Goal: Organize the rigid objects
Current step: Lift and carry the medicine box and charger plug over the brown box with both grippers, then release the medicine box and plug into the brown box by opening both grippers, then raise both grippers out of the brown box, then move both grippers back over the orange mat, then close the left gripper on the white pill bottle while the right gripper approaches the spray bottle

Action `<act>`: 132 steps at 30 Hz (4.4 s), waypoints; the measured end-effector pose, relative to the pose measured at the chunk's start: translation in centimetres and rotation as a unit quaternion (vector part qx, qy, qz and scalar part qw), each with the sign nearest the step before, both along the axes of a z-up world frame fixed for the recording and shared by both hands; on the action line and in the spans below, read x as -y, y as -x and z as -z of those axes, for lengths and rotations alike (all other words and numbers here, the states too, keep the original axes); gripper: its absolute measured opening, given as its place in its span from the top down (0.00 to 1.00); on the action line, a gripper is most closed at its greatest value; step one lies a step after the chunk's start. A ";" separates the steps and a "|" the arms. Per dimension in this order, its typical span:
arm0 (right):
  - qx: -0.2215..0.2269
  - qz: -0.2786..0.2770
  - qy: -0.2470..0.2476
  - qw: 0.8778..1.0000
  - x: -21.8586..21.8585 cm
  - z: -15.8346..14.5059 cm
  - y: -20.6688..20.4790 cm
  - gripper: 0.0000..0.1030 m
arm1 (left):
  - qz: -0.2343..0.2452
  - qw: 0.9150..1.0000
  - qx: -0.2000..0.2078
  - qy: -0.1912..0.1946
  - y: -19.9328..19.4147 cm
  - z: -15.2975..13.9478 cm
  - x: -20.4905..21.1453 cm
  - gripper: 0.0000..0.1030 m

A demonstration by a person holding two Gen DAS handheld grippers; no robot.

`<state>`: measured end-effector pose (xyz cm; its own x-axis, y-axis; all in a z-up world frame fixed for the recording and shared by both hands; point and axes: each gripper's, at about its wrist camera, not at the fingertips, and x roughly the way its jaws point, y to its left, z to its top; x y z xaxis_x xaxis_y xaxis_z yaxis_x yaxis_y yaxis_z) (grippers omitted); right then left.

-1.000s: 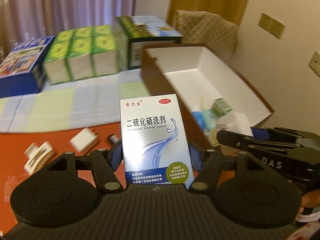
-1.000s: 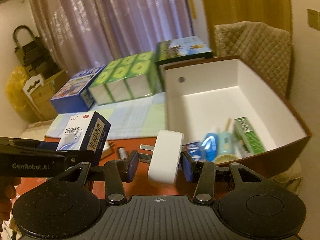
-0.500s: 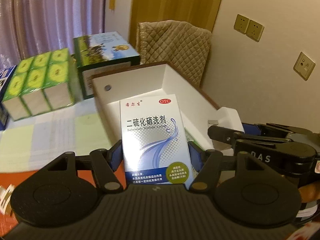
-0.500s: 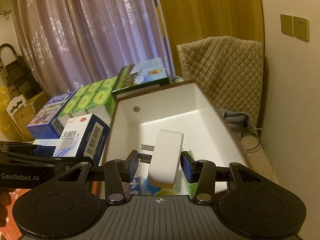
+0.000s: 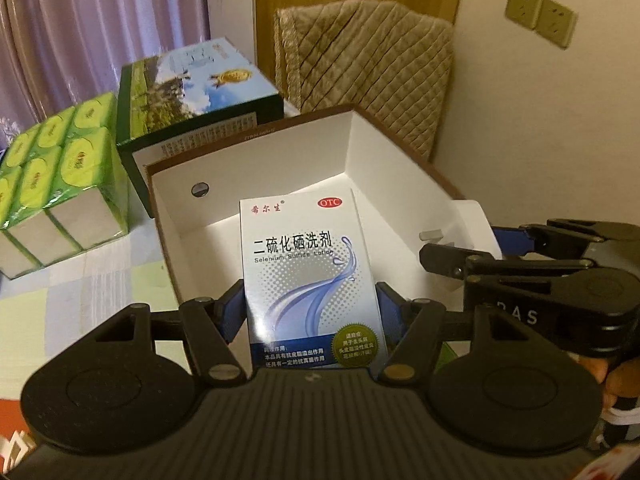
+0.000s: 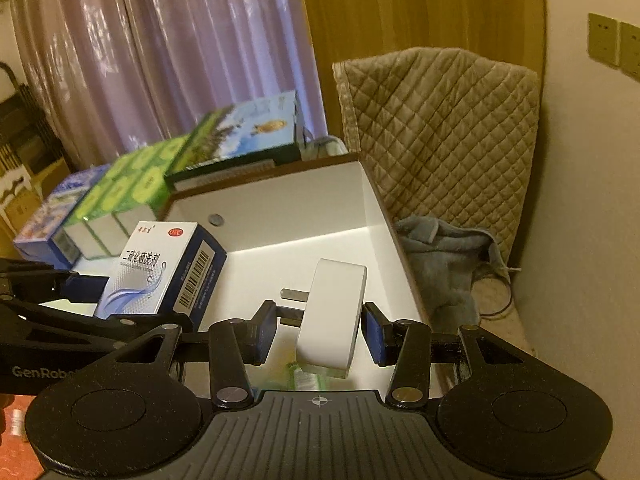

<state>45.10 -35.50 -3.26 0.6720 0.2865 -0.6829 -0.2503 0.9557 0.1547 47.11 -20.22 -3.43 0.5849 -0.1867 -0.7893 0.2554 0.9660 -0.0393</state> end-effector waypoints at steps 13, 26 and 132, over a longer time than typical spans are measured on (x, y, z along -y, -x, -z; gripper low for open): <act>-0.021 -0.020 0.058 0.998 -1.1 3.4 -5.8 0.58 | -0.010 0.999 -0.027 -0.021 -5.3 3.7 0.2 0.38; -0.006 -0.021 0.060 0.998 -1.9 2.8 -7.0 0.56 | -0.021 0.999 -0.028 -0.029 -5.6 4.1 -0.5 0.33; -0.126 -0.214 0.066 0.966 -24.3 7.2 16.1 0.32 | -0.258 0.961 -0.095 0.005 24.9 5.6 -28.0 0.39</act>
<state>29.04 -11.23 -10.48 0.3186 0.4013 -0.8587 -0.5977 0.7882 0.1466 22.25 7.78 -9.00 0.4464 0.0819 -0.8911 -0.2708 0.9615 -0.0473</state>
